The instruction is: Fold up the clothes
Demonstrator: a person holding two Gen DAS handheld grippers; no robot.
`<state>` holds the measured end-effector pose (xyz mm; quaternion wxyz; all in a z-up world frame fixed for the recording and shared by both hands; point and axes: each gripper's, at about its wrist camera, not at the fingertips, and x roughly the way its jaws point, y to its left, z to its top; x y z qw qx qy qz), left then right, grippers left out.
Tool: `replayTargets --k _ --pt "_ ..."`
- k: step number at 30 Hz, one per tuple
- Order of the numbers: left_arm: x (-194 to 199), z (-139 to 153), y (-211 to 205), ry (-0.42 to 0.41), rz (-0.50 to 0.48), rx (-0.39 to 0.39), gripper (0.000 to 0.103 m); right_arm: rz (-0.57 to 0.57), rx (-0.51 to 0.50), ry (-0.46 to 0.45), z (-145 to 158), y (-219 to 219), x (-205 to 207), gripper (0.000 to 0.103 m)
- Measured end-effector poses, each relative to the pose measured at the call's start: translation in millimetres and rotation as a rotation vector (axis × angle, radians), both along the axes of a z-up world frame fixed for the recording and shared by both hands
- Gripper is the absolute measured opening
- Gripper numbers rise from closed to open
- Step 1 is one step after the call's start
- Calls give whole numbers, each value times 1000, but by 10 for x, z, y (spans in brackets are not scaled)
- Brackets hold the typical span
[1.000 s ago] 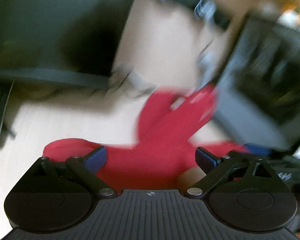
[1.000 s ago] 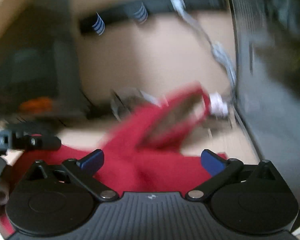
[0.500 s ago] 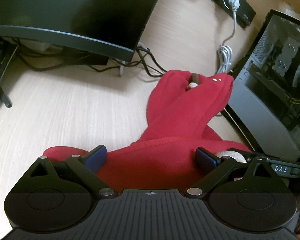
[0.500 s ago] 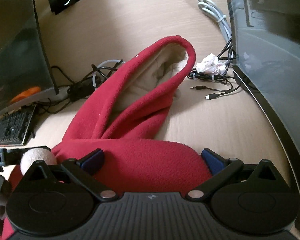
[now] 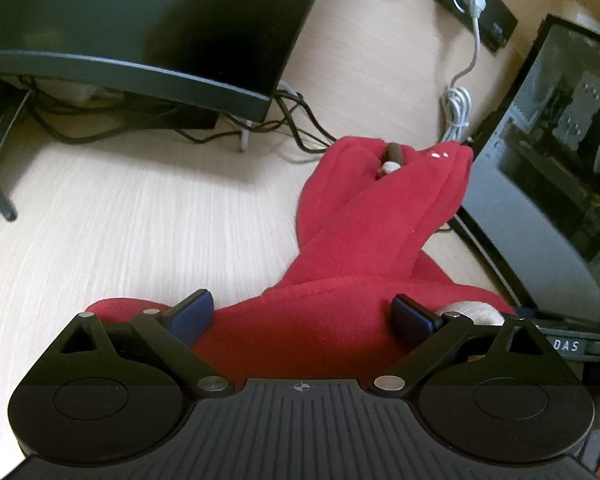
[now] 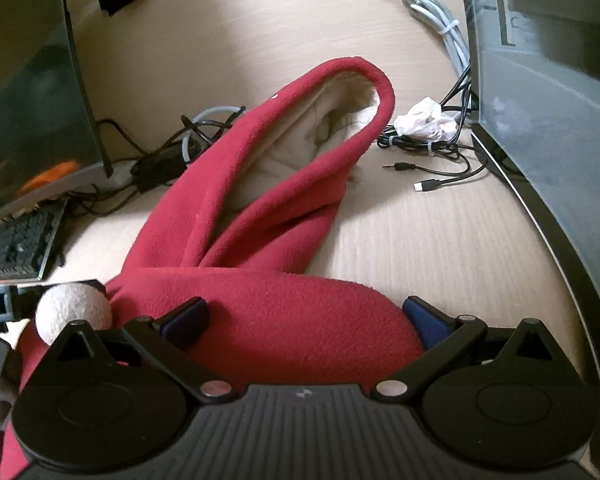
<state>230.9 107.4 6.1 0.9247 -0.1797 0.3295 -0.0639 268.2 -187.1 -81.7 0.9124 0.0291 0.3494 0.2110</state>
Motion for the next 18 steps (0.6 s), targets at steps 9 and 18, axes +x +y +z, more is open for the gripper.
replayTargets --k 9,18 --pt "-226 234 50 -49 37 0 99 6 29 -52 571 -63 -29 103" --pt "-1298 552 342 -49 68 -101 103 -65 430 96 1054 -274 779 82"
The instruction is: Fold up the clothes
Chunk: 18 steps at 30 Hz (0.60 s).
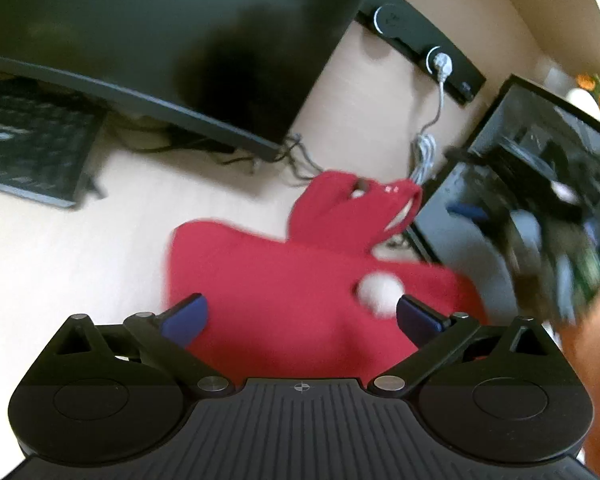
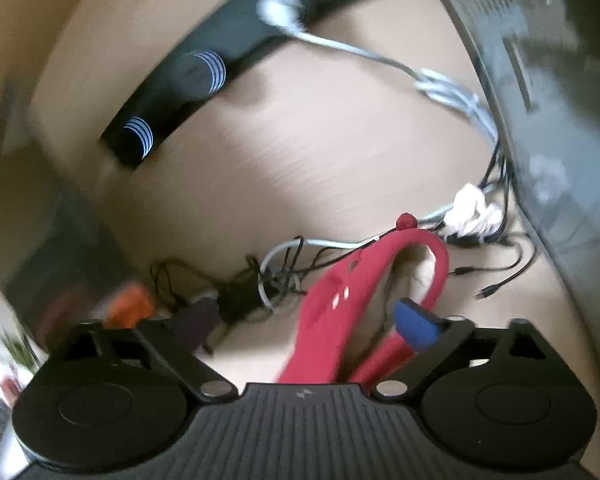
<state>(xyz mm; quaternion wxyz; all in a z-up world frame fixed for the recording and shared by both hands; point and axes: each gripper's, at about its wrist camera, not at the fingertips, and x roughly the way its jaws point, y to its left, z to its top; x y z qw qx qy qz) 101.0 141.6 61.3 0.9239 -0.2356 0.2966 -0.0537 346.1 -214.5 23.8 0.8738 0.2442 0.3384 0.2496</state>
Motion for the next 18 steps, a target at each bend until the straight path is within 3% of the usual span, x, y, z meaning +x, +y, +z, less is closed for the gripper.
replayTargets --k 3,6,7,9,11,14,18 --pt "-375 31 111 27 39 22 103 -71 -46 90 -206 63 430 62" --pt "-674 66 190 50 93 42 103 -143 -67 173 -487 142 728 56" --pt "-758 67 216 60 115 49 103 -160 -78 153 -538 177 784 52" --pt "-892 54 276 80 151 49 103 -142 -75 76 -518 257 845 29" --pt "-962 29 326 99 175 39 103 -102 -59 0 -437 341 852 18" --pt "-954 13 338 102 178 21 103 9 -21 -133 -104 496 539 13" --pt "-795 30 294 77 146 -5 103 231 19 -303 392 564 -347 12"
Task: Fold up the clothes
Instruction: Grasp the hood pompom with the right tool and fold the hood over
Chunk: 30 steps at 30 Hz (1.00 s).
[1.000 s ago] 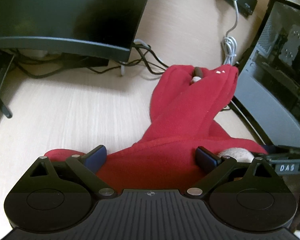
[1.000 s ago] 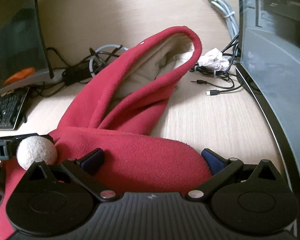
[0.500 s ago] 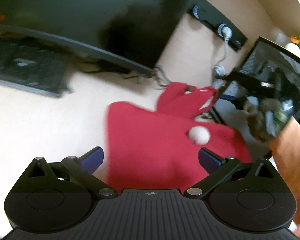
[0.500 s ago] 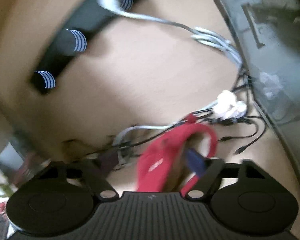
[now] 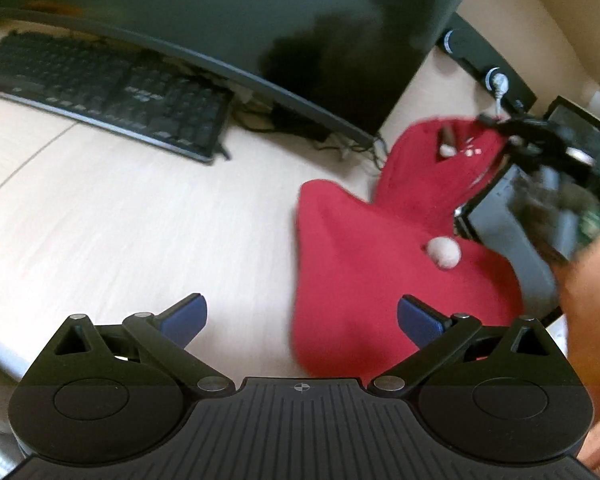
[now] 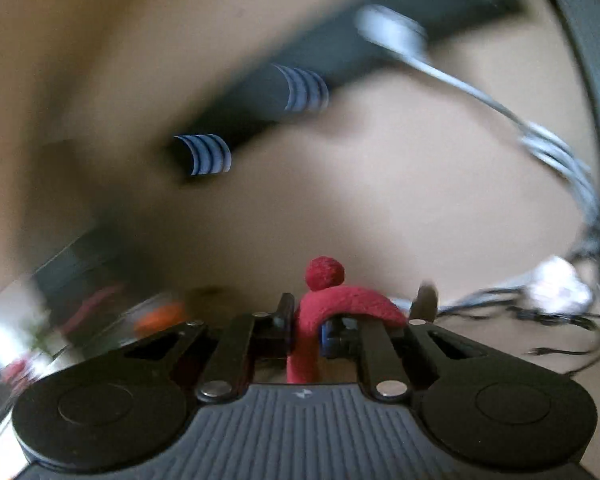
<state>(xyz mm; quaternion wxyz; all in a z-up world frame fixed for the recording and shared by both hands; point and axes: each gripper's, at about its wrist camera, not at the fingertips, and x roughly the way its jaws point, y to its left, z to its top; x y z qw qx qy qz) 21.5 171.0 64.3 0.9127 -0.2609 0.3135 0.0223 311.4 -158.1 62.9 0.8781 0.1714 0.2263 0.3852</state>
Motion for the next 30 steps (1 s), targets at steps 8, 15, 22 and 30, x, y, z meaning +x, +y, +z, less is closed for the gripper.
replayTargets --k 8,15,22,30 --pt "379 52 -239 -64 -93 -54 103 222 -276 -139 -75 -283 -1657 12" --pt "822 437 -366 -174 -213 -142 103 208 -548 -154 -963 -332 -2258 14" --pt "1371 383 -770 -52 -247 -21 103 190 -689 -230 -1161 -472 -2516 36" --pt "1072 -160 -758 39 -224 -11 103 97 -475 -191 -764 -1100 -2510 85"
